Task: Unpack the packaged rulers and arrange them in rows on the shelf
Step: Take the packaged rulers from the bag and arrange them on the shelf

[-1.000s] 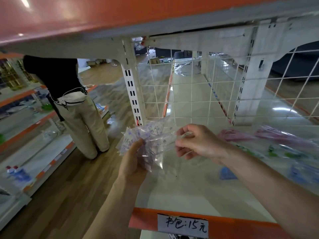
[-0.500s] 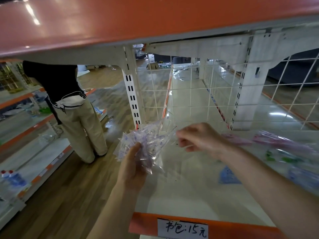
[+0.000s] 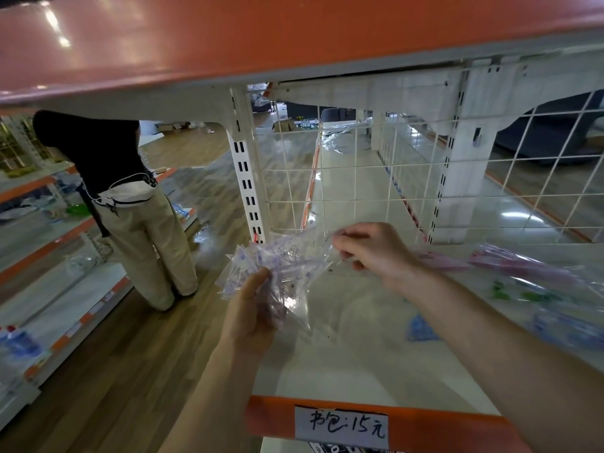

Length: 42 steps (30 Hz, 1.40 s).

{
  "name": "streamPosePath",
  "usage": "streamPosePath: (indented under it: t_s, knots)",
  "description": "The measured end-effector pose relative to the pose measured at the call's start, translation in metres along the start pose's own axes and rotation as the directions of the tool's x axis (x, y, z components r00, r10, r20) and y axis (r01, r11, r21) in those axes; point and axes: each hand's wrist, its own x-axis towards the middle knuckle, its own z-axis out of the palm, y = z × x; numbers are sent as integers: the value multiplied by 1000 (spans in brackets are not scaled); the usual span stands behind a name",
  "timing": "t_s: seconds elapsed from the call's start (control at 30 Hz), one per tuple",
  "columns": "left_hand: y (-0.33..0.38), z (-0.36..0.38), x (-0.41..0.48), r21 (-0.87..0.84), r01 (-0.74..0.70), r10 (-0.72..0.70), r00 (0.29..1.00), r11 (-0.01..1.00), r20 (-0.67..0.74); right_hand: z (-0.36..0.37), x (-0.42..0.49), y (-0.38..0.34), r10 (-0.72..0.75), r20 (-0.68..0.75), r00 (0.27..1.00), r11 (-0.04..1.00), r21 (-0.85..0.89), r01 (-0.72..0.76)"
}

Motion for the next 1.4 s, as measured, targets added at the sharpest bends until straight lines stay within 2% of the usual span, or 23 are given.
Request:
streamPosePath:
  t_s: [0.1,0.17,0.23,0.3,0.37,0.4,0.43,0.53,0.63,0.8,0.9,1.0,1.07,1.2,1.33,1.4]
  knots:
    - [-1,1,-1,8,6,-6,1000,1000,16,-9,10,-16,-28,-118,993,982,182,49]
    - [0,4,-2,7,-9,9,1000,1000,24,-19,15,-28,-81,-165,983,963,241,119]
    - [0,7,-5,6,-14,13,999,1000,33,-23,12,-35,-168,-55,984,974,147,174]
    - [0,8,-5,6,-11,11,1000,1000,28,-10,5,-31,-236,157,959,948,-180,262]
    - [0,8,-5,7,-15,15,1000,1000,23,9,5,-16,-297,238,925,757,-531,380]
    - [0,9,-5,13,-24,23,999,1000,30,16,8,-10,-332,224,916,671,-626,396]
    - [0,8,-5,21,-35,34,999,999,38,21,9,-6,-357,205,911,629,-668,397]
    - [-2,5,-3,44,-55,54,998,997,26,28,11,-7,-391,188,901,629,-660,410]
    - [-4,3,1,46,-67,68,998,997,-15,33,8,-13,-385,241,891,644,-622,446]
    - [-7,-4,6,47,-134,137,987,990,-83,-7,9,-14,-338,248,908,607,-679,412]
    - [-7,-5,9,56,-157,162,981,986,-105,-23,4,-7,-275,348,896,499,-745,443]
    - [-8,-6,11,73,-144,151,984,987,-99,-20,2,0,-324,403,856,335,-797,502]
    - [-8,-7,11,92,-145,152,985,985,-80,-20,5,2,-353,412,840,279,-811,515]
    - [-7,-11,10,97,-181,189,978,979,-91,-30,16,6,-339,368,866,316,-822,473]
    - [-8,-17,14,124,-209,227,961,970,-159,-57,27,9,-249,204,947,435,-850,298]
    - [-10,-20,15,161,-214,240,956,964,-170,-65,31,13,-174,154,973,458,-862,219]
